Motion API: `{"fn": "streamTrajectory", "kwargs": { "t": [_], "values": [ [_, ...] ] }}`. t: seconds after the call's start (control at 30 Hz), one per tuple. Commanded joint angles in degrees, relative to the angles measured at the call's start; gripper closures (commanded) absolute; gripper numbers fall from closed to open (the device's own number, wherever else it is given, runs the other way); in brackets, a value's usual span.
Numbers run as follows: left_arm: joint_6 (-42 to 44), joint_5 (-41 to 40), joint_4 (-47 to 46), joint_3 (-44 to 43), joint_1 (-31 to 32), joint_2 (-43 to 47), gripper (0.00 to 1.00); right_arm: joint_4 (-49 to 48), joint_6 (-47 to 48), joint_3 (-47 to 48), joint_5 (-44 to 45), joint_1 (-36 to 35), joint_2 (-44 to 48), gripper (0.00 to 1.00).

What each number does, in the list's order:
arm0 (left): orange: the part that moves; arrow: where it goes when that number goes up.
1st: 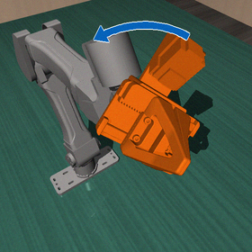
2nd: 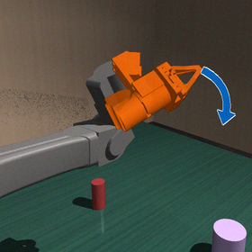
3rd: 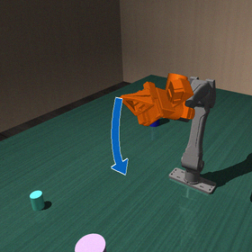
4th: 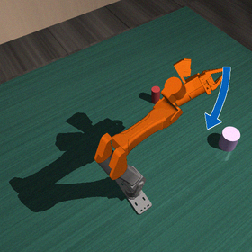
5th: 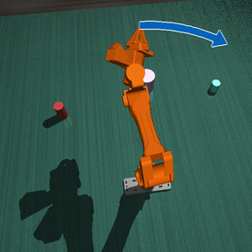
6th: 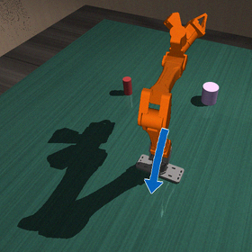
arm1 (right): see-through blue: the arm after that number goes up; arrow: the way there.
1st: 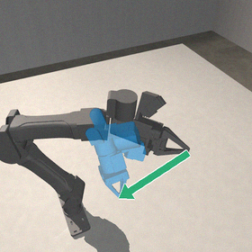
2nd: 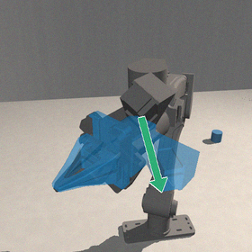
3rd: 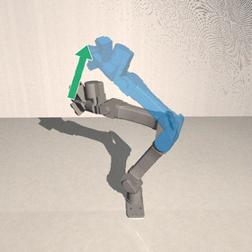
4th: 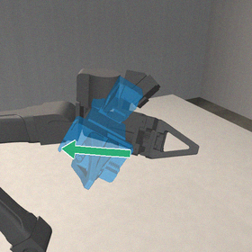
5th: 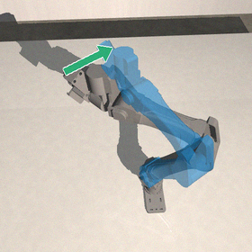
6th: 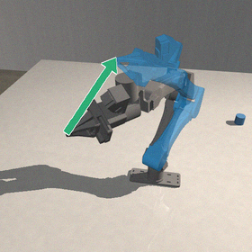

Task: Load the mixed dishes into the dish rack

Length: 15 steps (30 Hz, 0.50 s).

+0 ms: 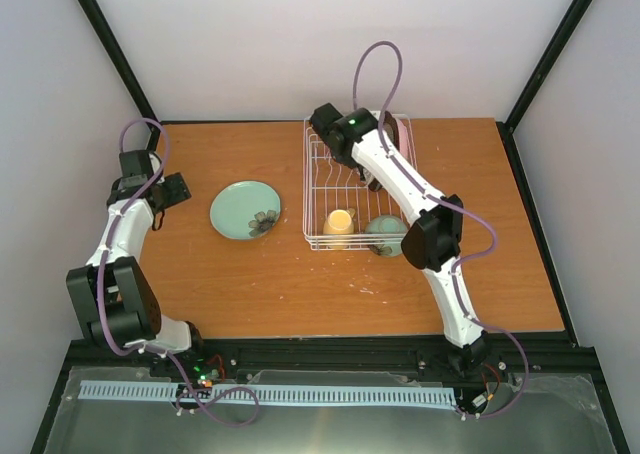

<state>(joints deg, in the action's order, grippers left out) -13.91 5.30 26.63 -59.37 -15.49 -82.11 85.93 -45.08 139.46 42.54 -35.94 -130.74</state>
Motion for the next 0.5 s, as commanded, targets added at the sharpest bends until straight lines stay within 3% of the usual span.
{"fn": "streamTrajectory", "kwargs": {
  "t": [0.0, 0.23, 0.47],
  "values": [
    [1.59, -1.66, -0.51, -0.07, 0.02, 2.34, 0.28, 0.54, 4.08, -0.27, -0.71, -2.43, -4.85, 0.97],
    [1.82, -2.75, 0.01, 0.25, 0.02, 3.12, 0.28, 0.38, -2.97, -5.96, -5.38, -2.45, -3.7, 0.97],
    [1.96, -2.99, 0.01, 0.57, 0.0, 3.97, 0.28, 0.35, -9.82, -1.73, -8.51, 0.17, -2.88, 0.97]
  ]
}}
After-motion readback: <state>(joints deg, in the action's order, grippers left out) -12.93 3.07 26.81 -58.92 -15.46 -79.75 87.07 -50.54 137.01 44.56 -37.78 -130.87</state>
